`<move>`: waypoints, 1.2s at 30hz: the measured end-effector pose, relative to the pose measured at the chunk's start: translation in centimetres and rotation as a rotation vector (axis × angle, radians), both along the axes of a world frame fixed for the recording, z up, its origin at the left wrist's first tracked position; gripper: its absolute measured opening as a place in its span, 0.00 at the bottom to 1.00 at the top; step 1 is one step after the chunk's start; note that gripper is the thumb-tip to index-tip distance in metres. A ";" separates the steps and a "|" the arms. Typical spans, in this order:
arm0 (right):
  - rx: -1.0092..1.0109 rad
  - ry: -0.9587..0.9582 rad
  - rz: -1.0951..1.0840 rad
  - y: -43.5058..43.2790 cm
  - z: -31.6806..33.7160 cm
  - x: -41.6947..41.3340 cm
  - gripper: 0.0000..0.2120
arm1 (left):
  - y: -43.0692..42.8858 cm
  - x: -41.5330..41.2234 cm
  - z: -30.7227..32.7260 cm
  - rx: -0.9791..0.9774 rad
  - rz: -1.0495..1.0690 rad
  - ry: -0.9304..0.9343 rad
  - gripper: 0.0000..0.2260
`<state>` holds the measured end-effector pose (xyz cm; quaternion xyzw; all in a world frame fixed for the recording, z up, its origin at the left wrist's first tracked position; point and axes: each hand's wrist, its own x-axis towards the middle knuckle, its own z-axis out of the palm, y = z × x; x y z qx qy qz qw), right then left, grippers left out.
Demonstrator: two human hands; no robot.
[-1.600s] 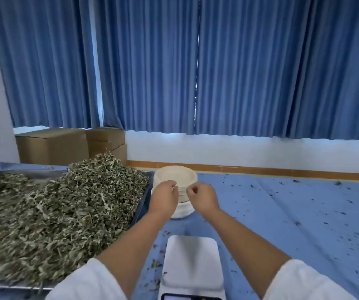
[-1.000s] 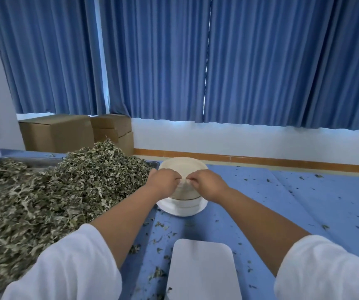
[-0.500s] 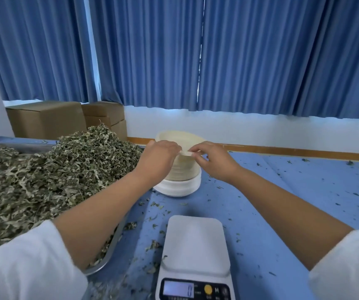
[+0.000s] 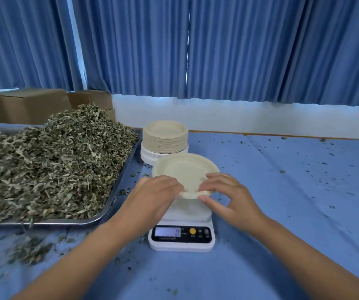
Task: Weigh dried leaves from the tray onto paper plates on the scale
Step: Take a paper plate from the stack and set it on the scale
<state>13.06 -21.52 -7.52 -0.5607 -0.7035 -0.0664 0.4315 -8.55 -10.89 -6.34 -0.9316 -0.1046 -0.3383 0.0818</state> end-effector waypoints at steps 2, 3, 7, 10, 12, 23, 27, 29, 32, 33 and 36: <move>-0.007 0.016 0.008 -0.6 -1.0 -0.4 0.12 | -0.5 -0.6 -1.1 -0.021 -0.009 0.012 0.11; -0.013 0.020 0.019 -0.8 -1.3 -0.6 0.13 | -0.7 -0.9 -1.4 -0.028 -0.011 0.020 0.11; -0.045 0.016 0.059 -0.9 -2.2 -1.3 0.14 | -1.2 -2.2 -2.3 -0.083 -0.008 0.050 0.11; -0.063 -0.018 0.076 -0.9 -2.5 -1.5 0.13 | -1.4 -2.8 -2.6 -0.151 -0.016 0.067 0.10; -0.096 -0.028 0.076 -0.8 -2.7 -1.3 0.13 | -1.4 -2.7 -2.8 -0.177 -0.018 0.073 0.09; -0.226 0.045 0.066 -1.0 -2.8 -1.0 0.14 | -0.7 -2.3 -3.6 -0.321 0.017 -0.010 0.14; -0.141 0.103 -0.027 -1.7 -1.8 -0.6 0.13 | 0.0 -2.1 -2.6 -0.474 0.112 -0.334 0.17; -0.095 0.185 -0.099 -2.1 -1.3 -0.1 0.09 | 0.8 -1.6 -1.8 -0.652 0.182 -0.521 0.14; -0.143 0.355 -0.144 -2.7 -1.2 1.2 0.19 | 1.4 -1.0 -1.7 -0.899 0.240 -0.723 0.13; -0.180 0.394 -0.131 -3.0 -1.1 1.5 0.22 | 1.4 -1.1 -1.9 -0.912 0.262 -0.730 0.13; -0.295 0.391 -0.067 -3.4 -1.0 1.8 0.21 | 1.6 -1.8 -3.3 -0.826 0.337 -0.601 0.11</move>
